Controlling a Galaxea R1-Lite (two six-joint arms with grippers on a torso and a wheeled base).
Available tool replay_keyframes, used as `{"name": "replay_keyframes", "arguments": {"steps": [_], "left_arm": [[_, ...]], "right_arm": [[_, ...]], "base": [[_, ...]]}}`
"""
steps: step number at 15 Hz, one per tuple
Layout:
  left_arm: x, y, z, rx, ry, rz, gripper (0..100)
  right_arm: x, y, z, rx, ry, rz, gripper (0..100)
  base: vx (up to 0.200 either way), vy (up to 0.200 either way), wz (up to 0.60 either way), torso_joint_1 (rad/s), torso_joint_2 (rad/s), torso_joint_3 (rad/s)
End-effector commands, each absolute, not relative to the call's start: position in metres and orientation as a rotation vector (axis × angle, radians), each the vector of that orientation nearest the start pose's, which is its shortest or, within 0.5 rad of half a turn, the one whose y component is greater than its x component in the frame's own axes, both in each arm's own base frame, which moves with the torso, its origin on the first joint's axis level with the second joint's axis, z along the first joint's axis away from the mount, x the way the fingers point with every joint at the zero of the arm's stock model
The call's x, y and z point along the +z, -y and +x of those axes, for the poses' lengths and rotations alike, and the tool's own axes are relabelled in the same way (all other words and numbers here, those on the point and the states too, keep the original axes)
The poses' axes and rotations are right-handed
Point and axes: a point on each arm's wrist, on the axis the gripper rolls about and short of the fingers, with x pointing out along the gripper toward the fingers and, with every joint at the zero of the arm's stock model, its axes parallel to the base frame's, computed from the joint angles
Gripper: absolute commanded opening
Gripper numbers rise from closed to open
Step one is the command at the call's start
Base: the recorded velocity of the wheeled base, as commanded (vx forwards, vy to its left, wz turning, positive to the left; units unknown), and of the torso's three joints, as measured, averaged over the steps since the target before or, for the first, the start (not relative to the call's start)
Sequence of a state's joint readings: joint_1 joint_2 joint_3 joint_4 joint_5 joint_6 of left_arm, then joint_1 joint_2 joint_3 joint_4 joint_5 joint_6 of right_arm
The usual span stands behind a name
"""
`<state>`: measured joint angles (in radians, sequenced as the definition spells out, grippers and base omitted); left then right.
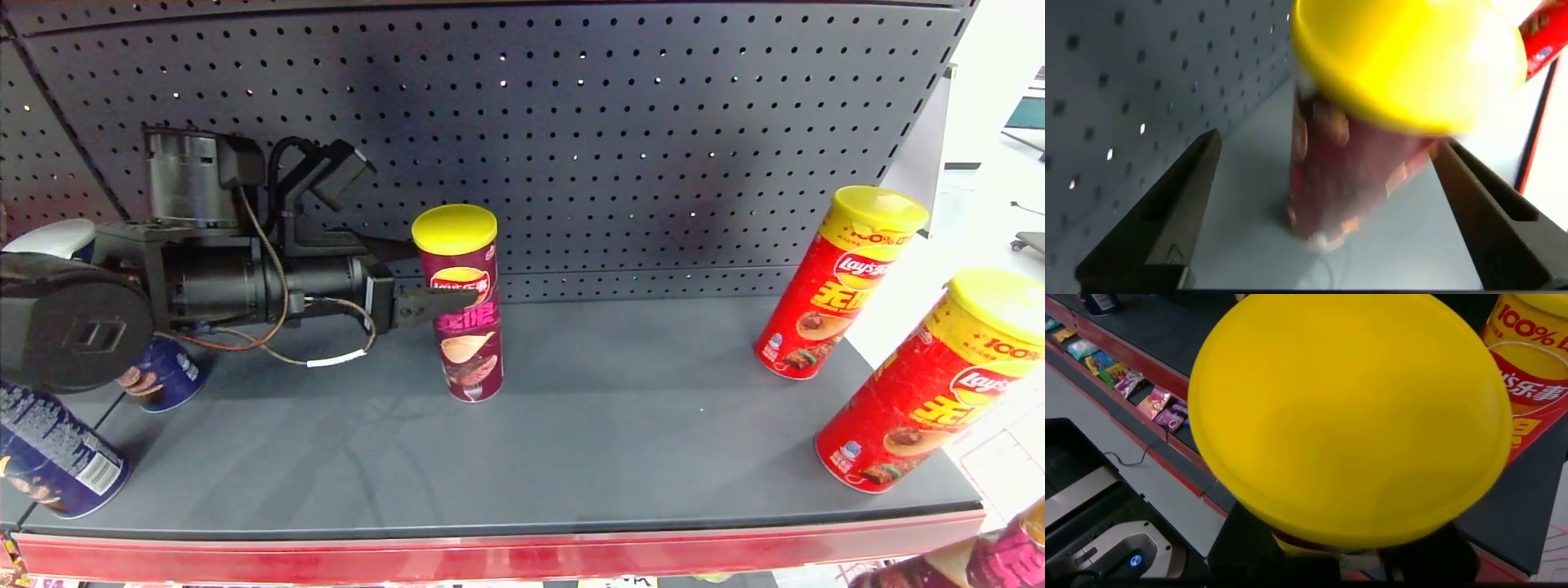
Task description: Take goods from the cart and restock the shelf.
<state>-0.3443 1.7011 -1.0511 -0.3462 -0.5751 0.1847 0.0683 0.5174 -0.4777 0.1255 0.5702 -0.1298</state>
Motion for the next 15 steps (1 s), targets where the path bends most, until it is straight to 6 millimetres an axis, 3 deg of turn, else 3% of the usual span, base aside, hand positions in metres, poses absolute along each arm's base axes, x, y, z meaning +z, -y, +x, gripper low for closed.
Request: {"name": "replay_keyframes", "arguments": {"steps": [1, 8, 9, 14, 15], "left_arm": [[0.215, 0.130, 0.305, -0.956, -0.246, 0.133, 100], [0.210, 0.138, 0.303, -0.985, -0.264, 0.129, 100], [0.211, 0.139, 0.303, -0.988, -0.264, 0.129, 0], [0.211, 0.144, 0.283, -1.027, -0.274, 0.131, 0], [0.208, 0.142, 0.270, -1.052, -0.289, 0.130, 0]], "right_arm": [[0.201, -0.013, 0.014, 0.648, -0.123, -0.082, 0], [0.200, -0.013, 0.015, 0.646, -0.131, -0.080, 0], [0.200, -0.013, 0.015, 0.646, -0.130, -0.081, 0], [0.202, -0.013, 0.015, 0.646, -0.125, -0.082, 0], [0.202, -0.013, 0.015, 0.648, -0.123, -0.082, 0]], "base": [[0.000, 0.000, 0.00, 0.000, 0.00, 0.000], [0.000, 0.000, 0.00, 0.000, 0.00, 0.000], [0.000, 0.000, 0.00, 0.000, 0.00, 0.000], [0.000, 0.000, 0.00, 0.000, 0.00, 0.000], [0.000, 0.000, 0.00, 0.000, 0.00, 0.000]]}}
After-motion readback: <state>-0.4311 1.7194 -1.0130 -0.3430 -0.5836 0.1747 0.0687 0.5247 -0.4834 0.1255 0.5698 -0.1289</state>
